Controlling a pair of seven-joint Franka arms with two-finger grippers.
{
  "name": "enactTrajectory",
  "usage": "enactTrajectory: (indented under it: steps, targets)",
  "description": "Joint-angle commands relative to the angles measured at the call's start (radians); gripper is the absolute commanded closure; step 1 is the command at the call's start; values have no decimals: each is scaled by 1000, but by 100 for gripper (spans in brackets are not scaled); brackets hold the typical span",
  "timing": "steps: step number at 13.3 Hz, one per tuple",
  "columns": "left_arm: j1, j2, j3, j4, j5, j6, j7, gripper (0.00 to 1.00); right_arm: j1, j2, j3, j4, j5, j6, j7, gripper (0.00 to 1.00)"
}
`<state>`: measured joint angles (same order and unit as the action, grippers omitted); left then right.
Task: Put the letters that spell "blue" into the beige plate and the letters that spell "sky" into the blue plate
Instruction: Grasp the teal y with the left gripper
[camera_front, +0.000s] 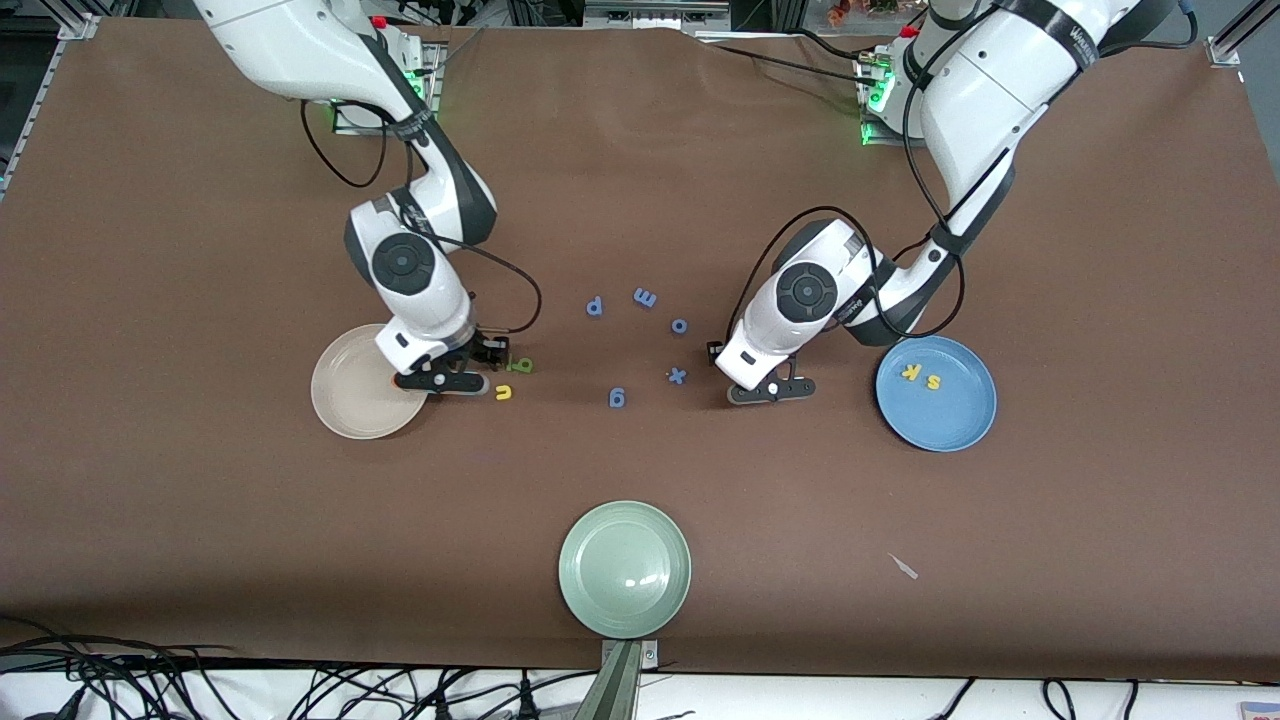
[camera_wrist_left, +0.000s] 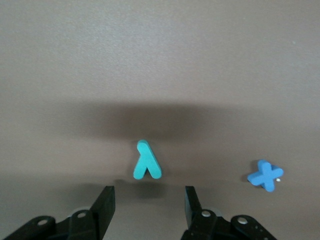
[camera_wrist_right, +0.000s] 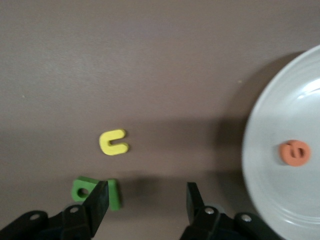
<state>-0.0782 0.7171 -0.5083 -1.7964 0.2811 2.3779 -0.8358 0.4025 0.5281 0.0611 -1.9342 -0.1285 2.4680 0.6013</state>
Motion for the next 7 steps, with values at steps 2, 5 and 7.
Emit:
enactTrajectory:
  steps: [2,5,7]
  targets:
    - [-9,27,10,23,72,4,-34,39,12,64,-3,55,0,28,32,29]
    - [-9,33,10,12,72,39,-51,45,12,111,-3,136,0,31,21,29]
    - [-8,33,10,14,73,41,-51,51,12,131,-4,141,-2,34,26,29]
